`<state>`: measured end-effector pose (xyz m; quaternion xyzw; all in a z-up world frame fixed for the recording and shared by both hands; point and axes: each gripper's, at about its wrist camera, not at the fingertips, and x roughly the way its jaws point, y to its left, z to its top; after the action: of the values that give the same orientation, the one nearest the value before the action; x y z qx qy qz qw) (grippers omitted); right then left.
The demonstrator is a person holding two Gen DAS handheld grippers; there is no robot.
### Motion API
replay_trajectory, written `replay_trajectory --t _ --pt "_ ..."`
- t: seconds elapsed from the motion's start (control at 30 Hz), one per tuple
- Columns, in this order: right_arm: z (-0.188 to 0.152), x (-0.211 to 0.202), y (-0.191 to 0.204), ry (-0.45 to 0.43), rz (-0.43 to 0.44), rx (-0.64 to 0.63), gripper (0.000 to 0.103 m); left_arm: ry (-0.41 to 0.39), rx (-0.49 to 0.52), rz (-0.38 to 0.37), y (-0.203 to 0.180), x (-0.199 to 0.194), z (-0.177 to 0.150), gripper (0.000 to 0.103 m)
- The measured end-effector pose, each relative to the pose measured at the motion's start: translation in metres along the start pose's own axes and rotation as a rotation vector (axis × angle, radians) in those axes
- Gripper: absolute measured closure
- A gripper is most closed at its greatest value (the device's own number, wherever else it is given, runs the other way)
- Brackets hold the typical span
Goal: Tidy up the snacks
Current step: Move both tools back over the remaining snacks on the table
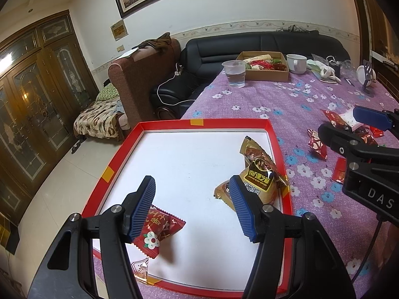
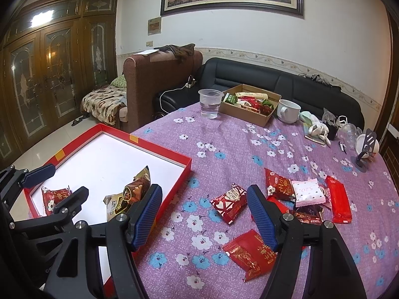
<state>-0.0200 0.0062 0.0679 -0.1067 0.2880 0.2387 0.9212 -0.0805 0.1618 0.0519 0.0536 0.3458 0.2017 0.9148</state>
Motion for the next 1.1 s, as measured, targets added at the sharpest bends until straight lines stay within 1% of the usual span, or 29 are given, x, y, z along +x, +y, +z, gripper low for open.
replay_trajectory --t 0.4,0.57,0.63,0.7,0.77,0.87,0.93,0.97,1.0,1.07,1.1 --pt "-0.002 0.005 -0.004 0.016 0.003 0.01 0.031 0.003 -0.003 0.003 0.002 0.0 0.001 0.042" --pt "0.001 0.006 -0.02 0.028 0.008 0.028 0.031 0.001 0.0 -0.004 0.0 -0.004 0.004 0.042" --pt "0.002 0.004 -0.036 0.028 0.002 0.05 0.031 -0.009 0.007 -0.017 -0.004 -0.008 0.006 0.042" --pt "0.003 0.001 -0.066 0.026 -0.02 0.106 0.031 -0.019 0.031 -0.032 -0.013 -0.013 0.007 0.042" --pt "0.0 -0.001 -0.104 0.029 -0.052 0.187 0.03 -0.017 0.048 -0.066 -0.021 -0.015 0.008 0.042" --pt "-0.009 -0.003 -0.156 0.044 -0.075 0.31 0.03 -0.011 0.081 -0.118 -0.04 -0.018 0.013 0.042" --pt "-0.019 -0.003 -0.186 0.078 -0.087 0.345 0.029 -0.011 0.11 -0.148 -0.055 -0.02 0.017 0.042" --pt "-0.024 -0.002 -0.196 0.104 -0.091 0.343 0.027 -0.006 0.121 -0.17 -0.063 -0.02 0.019 0.041" --pt "-0.028 0.001 -0.205 0.127 -0.091 0.342 0.026 -0.001 0.134 -0.194 -0.072 -0.021 0.022 0.039" --pt "-0.038 0.006 -0.222 0.186 -0.071 0.369 0.026 0.005 0.165 -0.24 -0.092 -0.02 0.025 0.033" --pt "-0.043 0.009 -0.231 0.214 -0.042 0.394 0.026 0.012 0.18 -0.256 -0.103 -0.019 0.026 0.033"
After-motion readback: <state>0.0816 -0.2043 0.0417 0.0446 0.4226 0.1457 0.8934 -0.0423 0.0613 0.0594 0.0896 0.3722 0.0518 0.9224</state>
